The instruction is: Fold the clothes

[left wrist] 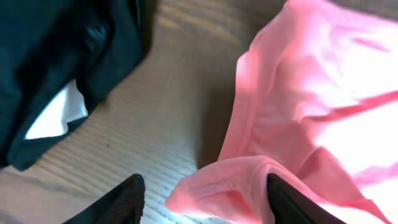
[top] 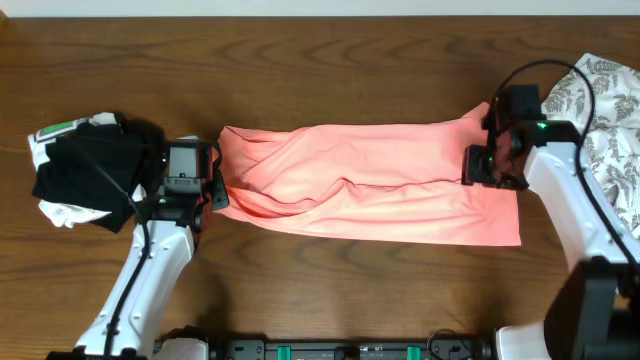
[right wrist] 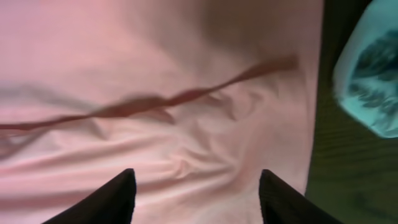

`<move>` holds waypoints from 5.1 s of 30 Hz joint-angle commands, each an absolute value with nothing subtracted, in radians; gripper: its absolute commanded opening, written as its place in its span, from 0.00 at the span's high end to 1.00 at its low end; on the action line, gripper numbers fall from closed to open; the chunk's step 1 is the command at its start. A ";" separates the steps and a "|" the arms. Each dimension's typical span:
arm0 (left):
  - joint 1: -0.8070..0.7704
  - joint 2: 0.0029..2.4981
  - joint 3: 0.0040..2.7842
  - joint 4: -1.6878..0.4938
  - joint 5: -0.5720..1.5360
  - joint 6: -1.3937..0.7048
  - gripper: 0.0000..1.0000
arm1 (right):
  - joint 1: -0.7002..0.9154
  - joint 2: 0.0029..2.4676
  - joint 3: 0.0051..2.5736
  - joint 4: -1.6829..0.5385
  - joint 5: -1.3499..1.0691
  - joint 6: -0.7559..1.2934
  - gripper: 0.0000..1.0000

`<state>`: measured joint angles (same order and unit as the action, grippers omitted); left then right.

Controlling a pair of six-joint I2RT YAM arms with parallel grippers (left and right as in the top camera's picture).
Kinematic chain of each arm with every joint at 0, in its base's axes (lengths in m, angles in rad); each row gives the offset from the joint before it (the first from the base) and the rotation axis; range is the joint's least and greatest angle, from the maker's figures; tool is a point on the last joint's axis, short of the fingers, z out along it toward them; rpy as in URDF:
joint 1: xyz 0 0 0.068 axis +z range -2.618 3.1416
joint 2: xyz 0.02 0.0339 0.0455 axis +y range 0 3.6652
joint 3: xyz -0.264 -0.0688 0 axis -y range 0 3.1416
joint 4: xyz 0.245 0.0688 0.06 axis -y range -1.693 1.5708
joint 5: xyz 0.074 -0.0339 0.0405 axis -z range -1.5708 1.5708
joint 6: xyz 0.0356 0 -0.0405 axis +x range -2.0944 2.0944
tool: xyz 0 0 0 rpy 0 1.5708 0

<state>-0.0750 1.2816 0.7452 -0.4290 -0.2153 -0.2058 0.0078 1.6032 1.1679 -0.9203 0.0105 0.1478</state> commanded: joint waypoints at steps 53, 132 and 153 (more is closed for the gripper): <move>0.058 1.887 1.287 -0.422 0.385 -0.027 0.23 | -0.191 2.212 1.956 -0.880 -0.217 -0.009 0.14; 0.054 1.946 1.286 -0.360 0.364 -0.026 0.23 | -0.165 2.359 1.817 -0.759 -0.213 0.029 0.99; 0.054 2.032 1.280 -0.312 0.299 -0.027 0.48 | -0.162 2.359 1.817 -0.768 -0.198 0.029 0.99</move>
<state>0.0551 2.0212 1.2705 -0.3134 0.3073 -0.0345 -0.1791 2.3516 1.8313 -0.7555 -0.2214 0.0151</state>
